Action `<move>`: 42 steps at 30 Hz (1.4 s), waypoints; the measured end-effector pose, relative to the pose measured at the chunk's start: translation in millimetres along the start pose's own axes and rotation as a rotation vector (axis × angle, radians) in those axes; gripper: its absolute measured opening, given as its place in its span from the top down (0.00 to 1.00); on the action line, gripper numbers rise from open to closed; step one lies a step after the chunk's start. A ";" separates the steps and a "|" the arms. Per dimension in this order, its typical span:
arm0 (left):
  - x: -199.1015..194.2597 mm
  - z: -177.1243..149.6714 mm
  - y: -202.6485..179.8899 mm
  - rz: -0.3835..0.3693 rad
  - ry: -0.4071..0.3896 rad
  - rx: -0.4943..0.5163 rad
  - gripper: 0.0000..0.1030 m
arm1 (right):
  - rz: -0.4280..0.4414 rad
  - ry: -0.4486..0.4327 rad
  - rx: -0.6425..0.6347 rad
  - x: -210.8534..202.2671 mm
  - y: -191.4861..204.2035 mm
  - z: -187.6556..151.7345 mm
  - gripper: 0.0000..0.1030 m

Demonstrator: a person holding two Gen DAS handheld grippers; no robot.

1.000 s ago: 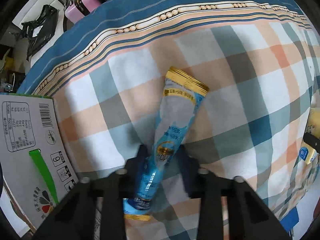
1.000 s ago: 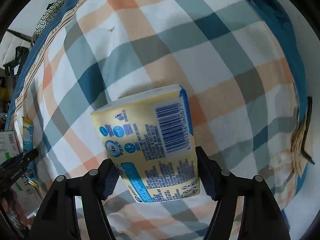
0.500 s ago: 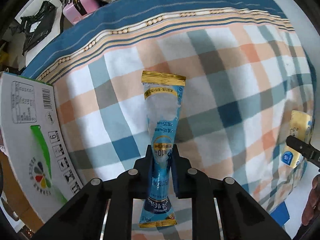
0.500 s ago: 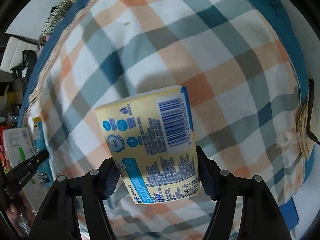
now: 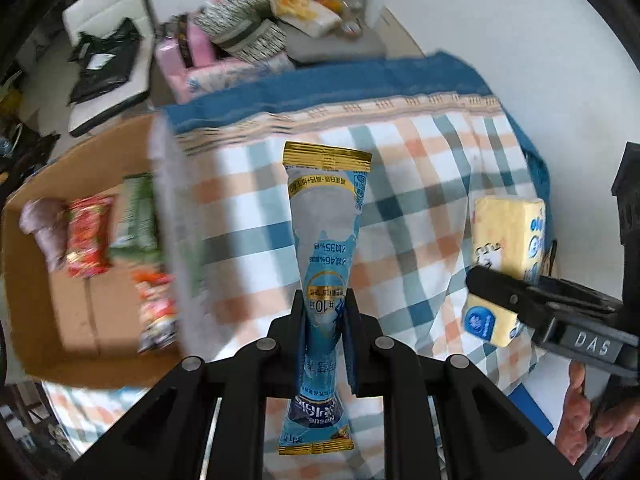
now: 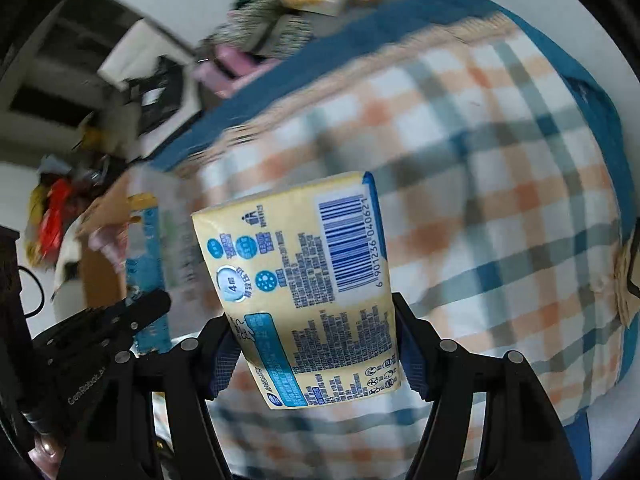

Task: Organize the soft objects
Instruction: 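Carry tube and packet into the box and open both tools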

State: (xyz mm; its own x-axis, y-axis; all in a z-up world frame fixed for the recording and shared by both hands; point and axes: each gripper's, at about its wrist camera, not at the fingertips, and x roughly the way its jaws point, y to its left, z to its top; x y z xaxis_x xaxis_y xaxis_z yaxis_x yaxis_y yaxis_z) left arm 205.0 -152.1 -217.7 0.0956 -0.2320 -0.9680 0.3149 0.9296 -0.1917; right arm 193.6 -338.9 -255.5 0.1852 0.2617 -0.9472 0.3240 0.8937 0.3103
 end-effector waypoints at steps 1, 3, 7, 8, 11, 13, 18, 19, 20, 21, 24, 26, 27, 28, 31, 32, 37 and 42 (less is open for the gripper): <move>-9.3 -2.6 10.7 0.009 -0.014 -0.007 0.87 | 0.007 -0.005 -0.026 -7.4 16.5 -7.0 0.32; -32.8 -14.2 33.2 0.030 -0.045 -0.022 0.87 | 0.019 -0.014 -0.068 -19.0 46.7 -21.7 0.32; -62.1 -31.6 77.1 0.062 -0.087 -0.050 0.87 | 0.030 -0.023 -0.147 -28.7 112.9 -47.8 0.32; -66.5 -34.4 86.9 0.064 -0.096 -0.057 0.87 | 0.033 -0.024 -0.163 -28.7 129.1 -52.9 0.32; -84.1 -45.9 121.4 0.091 -0.123 -0.075 0.87 | 0.041 -0.026 -0.201 -26.8 179.3 -66.0 0.32; -92.4 -50.4 144.4 0.101 -0.131 -0.094 0.87 | 0.046 -0.023 -0.222 -24.8 206.2 -71.8 0.32; -105.9 -57.7 198.8 0.131 -0.151 -0.144 0.87 | 0.053 -0.003 -0.277 -10.1 270.2 -80.2 0.32; -107.0 -57.6 209.9 0.136 -0.152 -0.156 0.87 | 0.052 0.000 -0.282 -5.7 277.3 -80.9 0.32; -107.2 -57.1 219.5 0.141 -0.151 -0.165 0.87 | 0.053 0.006 -0.287 0.0 287.0 -81.6 0.32; -106.2 -55.8 232.5 0.144 -0.147 -0.178 0.87 | 0.054 0.013 -0.291 5.9 296.5 -82.0 0.32; -98.9 -51.0 262.4 0.146 -0.121 -0.207 0.87 | 0.047 0.030 -0.292 27.0 321.1 -81.1 0.32; -89.5 -45.5 278.7 0.146 -0.098 -0.222 0.87 | 0.043 0.042 -0.284 42.2 329.8 -79.5 0.32; -83.7 -43.2 287.5 0.143 -0.080 -0.229 0.87 | 0.045 0.055 -0.278 51.0 335.9 -79.0 0.32; -79.1 -42.0 294.3 0.141 -0.068 -0.237 0.87 | 0.045 0.066 -0.271 58.5 339.8 -78.0 0.32; -58.4 -36.8 313.7 0.123 -0.013 -0.254 0.87 | 0.031 0.094 -0.262 82.2 349.2 -75.4 0.32; -52.1 -35.4 318.5 0.120 0.001 -0.257 0.87 | 0.022 0.100 -0.261 89.8 350.7 -74.4 0.32; -12.9 -29.3 336.8 0.096 0.084 -0.267 0.87 | -0.021 0.140 -0.242 128.3 354.6 -69.2 0.32; 26.4 -26.4 343.3 0.078 0.174 -0.271 0.87 | -0.056 0.176 -0.232 152.6 351.7 -66.6 0.32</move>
State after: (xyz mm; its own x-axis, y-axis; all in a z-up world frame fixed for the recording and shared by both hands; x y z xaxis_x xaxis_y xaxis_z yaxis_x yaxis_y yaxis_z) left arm 290.7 168.4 -313.4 -0.0603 -0.1265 -0.9901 0.0476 0.9904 -0.1294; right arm 274.0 39.6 -296.3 0.0030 0.2504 -0.9681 0.1048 0.9627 0.2494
